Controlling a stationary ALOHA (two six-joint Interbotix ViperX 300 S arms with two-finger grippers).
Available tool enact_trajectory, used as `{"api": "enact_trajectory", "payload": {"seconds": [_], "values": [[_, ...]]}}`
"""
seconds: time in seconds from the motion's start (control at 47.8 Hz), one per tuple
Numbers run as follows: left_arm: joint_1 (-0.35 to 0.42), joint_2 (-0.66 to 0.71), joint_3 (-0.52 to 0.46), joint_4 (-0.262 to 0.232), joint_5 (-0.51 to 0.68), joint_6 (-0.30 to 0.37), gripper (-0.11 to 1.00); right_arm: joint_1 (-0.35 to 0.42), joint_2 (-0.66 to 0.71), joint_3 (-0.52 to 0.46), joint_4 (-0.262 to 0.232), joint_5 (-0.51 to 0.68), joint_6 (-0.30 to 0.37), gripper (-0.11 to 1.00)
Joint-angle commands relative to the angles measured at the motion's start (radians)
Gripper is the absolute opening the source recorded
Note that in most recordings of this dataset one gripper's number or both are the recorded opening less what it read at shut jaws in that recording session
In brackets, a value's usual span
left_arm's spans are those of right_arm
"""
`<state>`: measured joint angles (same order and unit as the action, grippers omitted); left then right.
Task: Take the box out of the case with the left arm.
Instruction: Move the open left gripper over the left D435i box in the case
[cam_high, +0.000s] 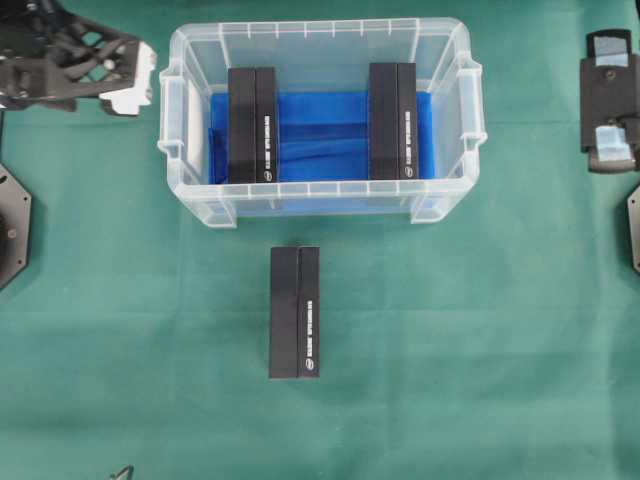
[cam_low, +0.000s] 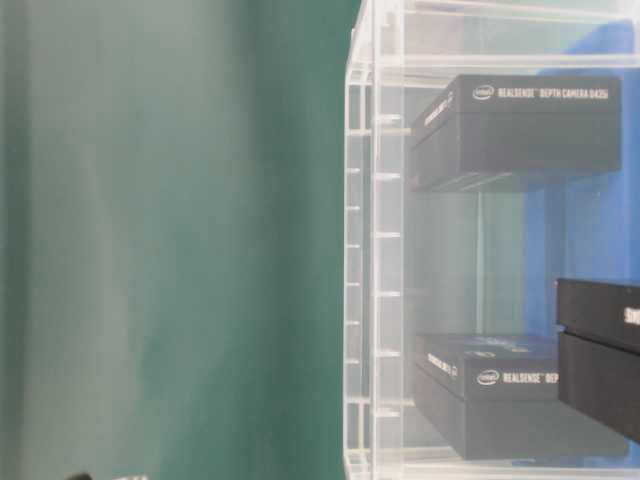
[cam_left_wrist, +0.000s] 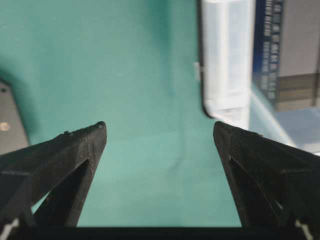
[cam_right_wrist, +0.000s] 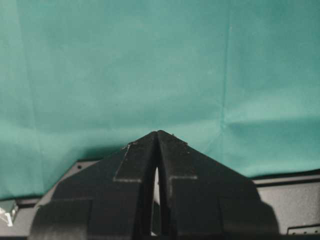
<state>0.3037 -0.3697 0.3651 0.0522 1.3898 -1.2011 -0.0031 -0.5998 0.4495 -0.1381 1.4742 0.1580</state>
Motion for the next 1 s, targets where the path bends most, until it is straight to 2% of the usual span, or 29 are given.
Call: {"api": "enact_trajectory", "payload": {"seconds": [0.0,0.251,0.67,0.795,0.984], "values": [[-0.02,0.031,-0.064,-0.003,-0.008,-0.017,0.89,0.002,-0.003,-0.009,-0.002,-0.005,-0.002,0.03],[-0.054,0.158,-0.187,-0.003,-0.015,-0.029,0.89,0.002,-0.005,-0.009,-0.002,-0.005,-0.002,0.03],[-0.066,0.379,-0.419,-0.002,-0.014,-0.023,0.89,0.002,-0.005,-0.009,-0.002,-0.032,-0.002,0.03],[-0.066,0.405,-0.449,-0.002,-0.009,-0.025,0.89,0.0,-0.005,-0.009,-0.002,-0.032,-0.002,0.03],[-0.066,0.414,-0.446,-0.002,-0.008,-0.032,0.89,0.002,-0.005,-0.009,-0.002,-0.032,0.0,0.03]]}}
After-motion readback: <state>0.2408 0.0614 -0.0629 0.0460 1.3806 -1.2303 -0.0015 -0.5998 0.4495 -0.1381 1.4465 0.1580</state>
